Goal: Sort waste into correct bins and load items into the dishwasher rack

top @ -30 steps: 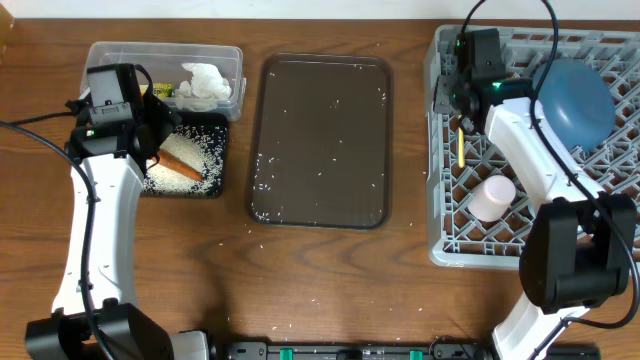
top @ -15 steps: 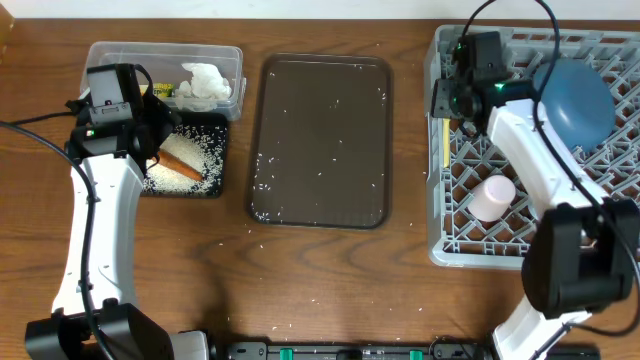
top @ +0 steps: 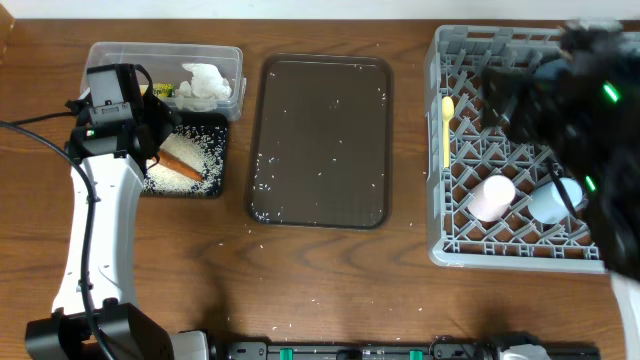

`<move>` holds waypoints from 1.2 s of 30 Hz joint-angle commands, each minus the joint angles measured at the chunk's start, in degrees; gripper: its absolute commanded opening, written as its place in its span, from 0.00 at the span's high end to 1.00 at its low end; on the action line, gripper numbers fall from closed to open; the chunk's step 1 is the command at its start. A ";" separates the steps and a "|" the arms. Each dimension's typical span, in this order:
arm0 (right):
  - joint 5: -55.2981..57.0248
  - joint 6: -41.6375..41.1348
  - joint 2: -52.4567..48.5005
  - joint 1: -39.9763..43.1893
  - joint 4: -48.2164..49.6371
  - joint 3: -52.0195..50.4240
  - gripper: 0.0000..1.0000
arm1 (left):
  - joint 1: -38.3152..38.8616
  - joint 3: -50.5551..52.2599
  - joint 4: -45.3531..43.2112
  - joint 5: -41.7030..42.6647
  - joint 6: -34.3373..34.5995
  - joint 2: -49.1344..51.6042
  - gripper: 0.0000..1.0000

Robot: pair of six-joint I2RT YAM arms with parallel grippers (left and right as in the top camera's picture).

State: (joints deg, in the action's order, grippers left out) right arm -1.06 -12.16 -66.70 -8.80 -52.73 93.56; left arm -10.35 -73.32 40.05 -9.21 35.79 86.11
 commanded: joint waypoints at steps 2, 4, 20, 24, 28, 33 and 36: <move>4.04 4.07 4.94 0.11 -4.57 -0.48 0.01 | -0.24 -1.16 0.02 -0.31 -0.35 0.04 0.02; 6.40 4.52 7.98 0.11 -6.82 -0.50 0.01 | -0.24 -1.16 0.02 -0.31 -0.35 0.04 0.02; 8.35 4.52 35.23 4.22 9.27 -36.24 0.01 | -0.24 -1.16 0.02 -0.31 -0.35 0.04 0.02; 3.34 4.50 46.10 6.32 24.28 -54.53 0.01 | -0.24 -1.16 0.02 -0.31 -0.35 0.04 0.02; 0.57 4.50 53.79 6.64 36.83 -68.81 0.01 | -0.24 -1.16 0.02 -0.31 -0.35 0.04 0.02; 0.57 3.87 59.21 6.62 47.39 -80.96 0.01 | -0.24 -1.16 0.02 -0.31 -0.35 0.04 0.02; 0.57 2.73 61.22 6.62 51.28 -85.70 0.01 | -0.24 -1.16 0.02 -0.31 -0.35 0.04 0.02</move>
State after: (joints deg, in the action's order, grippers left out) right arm 0.58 -8.36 -7.42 -2.81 -3.68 10.85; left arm -10.35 -73.32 40.05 -9.21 35.79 86.11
